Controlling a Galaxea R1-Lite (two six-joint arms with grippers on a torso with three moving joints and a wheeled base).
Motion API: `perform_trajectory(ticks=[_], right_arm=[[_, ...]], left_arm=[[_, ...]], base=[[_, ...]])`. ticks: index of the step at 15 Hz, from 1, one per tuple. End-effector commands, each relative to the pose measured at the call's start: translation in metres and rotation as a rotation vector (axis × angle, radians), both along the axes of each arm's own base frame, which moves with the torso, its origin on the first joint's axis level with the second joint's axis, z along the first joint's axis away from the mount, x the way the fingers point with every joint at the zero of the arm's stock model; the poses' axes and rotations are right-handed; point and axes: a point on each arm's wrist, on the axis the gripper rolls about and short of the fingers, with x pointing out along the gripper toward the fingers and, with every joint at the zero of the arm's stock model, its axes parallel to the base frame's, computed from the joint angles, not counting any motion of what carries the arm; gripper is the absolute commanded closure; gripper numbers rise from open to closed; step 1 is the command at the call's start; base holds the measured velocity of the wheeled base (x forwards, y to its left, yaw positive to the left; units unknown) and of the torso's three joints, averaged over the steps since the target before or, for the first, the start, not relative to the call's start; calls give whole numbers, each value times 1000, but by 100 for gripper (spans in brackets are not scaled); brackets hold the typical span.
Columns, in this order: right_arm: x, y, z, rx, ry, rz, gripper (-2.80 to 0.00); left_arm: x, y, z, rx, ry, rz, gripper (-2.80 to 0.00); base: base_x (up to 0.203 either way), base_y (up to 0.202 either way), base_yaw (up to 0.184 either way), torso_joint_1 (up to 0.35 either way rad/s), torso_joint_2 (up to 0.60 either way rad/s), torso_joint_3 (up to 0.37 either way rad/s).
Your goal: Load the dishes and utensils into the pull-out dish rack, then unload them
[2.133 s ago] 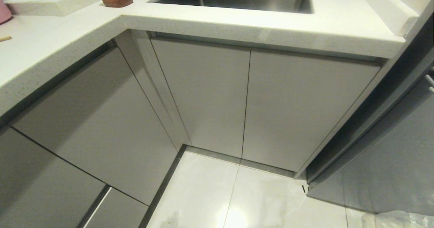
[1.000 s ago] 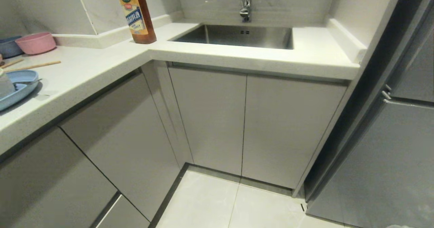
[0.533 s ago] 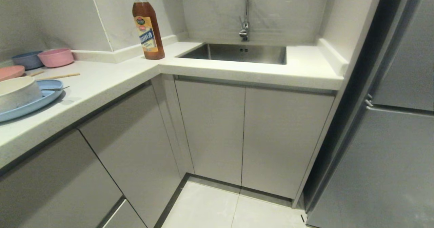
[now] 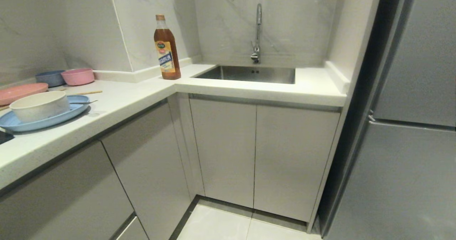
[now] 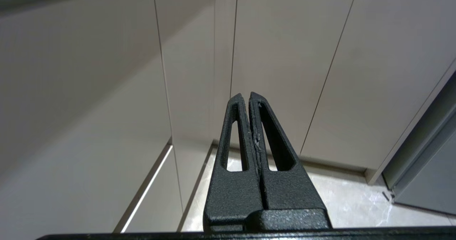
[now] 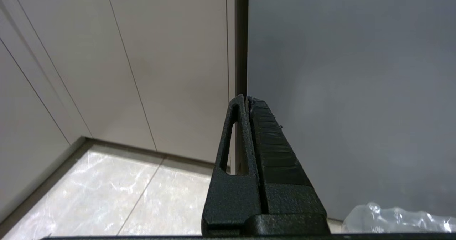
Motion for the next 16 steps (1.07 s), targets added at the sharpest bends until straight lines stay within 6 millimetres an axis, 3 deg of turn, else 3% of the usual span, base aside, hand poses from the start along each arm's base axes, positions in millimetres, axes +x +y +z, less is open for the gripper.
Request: perform_trajectory(ticks=[1, 16], right_arm=[[0, 0, 0, 0, 1, 0, 0], [0, 0, 0, 0, 1, 0, 0]], left_arm=[[0, 0, 0, 1, 2, -3, 0], [0, 0, 0, -25, 0, 4, 0]], base=[[0, 0, 0, 0, 7, 207], [0, 0, 0, 1, 1, 35]])
